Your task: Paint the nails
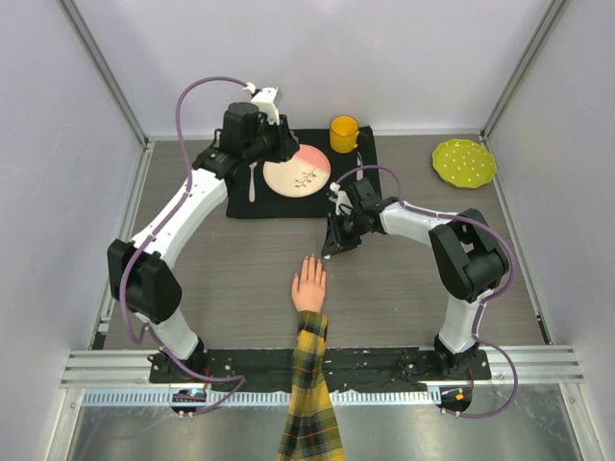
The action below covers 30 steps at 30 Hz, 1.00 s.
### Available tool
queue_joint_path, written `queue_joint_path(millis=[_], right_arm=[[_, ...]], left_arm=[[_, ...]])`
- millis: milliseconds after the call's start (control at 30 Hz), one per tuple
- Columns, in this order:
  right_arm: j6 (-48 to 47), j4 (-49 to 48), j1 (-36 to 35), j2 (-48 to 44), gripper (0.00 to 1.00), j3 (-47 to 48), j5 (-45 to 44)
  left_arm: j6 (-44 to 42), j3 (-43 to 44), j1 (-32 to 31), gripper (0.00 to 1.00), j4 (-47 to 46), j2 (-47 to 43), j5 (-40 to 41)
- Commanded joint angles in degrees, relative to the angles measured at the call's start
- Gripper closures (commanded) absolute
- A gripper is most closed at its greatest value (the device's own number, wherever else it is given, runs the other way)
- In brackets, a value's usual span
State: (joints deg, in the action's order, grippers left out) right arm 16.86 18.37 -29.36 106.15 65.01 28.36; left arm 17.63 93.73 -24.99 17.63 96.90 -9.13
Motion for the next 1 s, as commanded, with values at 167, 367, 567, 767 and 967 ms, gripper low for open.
queue_joint_path(millis=[167,367,567,767,967], right_arm=[[0.5,-0.4,0.2,0.6,0.99,2.6,0.7],[0.6,-0.3,0.4,1.1,0.99,2.8,0.8],[0.5,-0.4,0.4,0.8,0.99,2.9,1.3],[0.5,-0.6,0.4,-0.2,0.99,2.5,1.2],[0.7,-0.7,0.4,-0.9,0.99,2.1,1.2]], left_arm=[[0.5,3.1,0.6,1.0,-1.7,0.5,-1.7],[0.4,3.2,0.7,1.0,-1.6,0.6,-1.9],[0.4,3.2,0.9,1.0,-1.6,0.7,-2.0],[0.5,3.3,1.1,1.0,-1.7,0.8,-2.2],[0.6,3.1,1.1,1.0,-1.7,0.6,-2.2]])
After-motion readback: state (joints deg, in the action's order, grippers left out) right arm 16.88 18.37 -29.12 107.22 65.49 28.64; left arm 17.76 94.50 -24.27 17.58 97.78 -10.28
